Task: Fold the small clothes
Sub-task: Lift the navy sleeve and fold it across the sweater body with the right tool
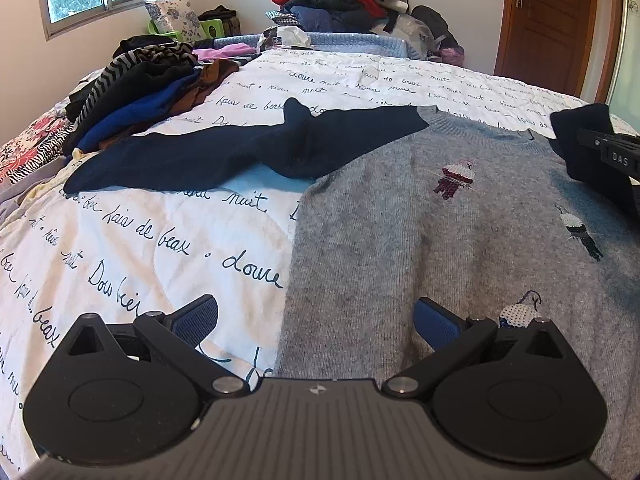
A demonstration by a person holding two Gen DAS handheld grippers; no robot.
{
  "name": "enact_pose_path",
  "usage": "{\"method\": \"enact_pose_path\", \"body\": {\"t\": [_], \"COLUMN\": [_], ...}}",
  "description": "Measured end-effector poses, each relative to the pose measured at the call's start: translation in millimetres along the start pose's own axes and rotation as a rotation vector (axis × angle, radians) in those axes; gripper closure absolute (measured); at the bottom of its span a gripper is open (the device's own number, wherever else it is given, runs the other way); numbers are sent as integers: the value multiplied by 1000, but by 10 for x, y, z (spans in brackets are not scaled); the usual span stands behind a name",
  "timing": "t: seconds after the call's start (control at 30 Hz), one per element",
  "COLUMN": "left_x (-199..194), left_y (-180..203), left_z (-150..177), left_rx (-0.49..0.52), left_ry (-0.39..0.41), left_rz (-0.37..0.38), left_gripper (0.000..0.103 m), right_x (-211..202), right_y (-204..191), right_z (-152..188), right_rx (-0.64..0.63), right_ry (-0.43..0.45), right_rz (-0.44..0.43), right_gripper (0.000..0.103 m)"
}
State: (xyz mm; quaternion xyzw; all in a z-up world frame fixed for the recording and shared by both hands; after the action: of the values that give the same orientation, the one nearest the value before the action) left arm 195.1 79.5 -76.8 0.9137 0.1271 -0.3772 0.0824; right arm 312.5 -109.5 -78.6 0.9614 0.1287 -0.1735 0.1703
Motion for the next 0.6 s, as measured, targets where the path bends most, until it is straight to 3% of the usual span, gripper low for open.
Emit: {"method": "enact_pose_path", "body": {"t": [0.6], "left_x": [-26], "left_y": [-102], "left_z": [24], "left_rx": [-3], "left_ry": [-5], "left_rz": [16], "left_gripper": [0], "right_x": [316], "right_y": [-509], "right_z": [-285], "right_rx": [-71], "right_ry": [-4], "right_rz": [-46], "right_gripper": [93]}}
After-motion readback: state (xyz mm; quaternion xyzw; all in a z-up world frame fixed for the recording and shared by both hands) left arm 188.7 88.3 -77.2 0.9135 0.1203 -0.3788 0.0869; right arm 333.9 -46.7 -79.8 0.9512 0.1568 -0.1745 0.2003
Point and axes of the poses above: each gripper's, at about its wrist camera, not at the fingertips, and x roughly the way its jaws point, y to its right, z to its underside, the point moved 7 cm from there along x, roughly the way its jaws point, and after that the axes turned 10 degrees about -x, right-handed, at the moved point
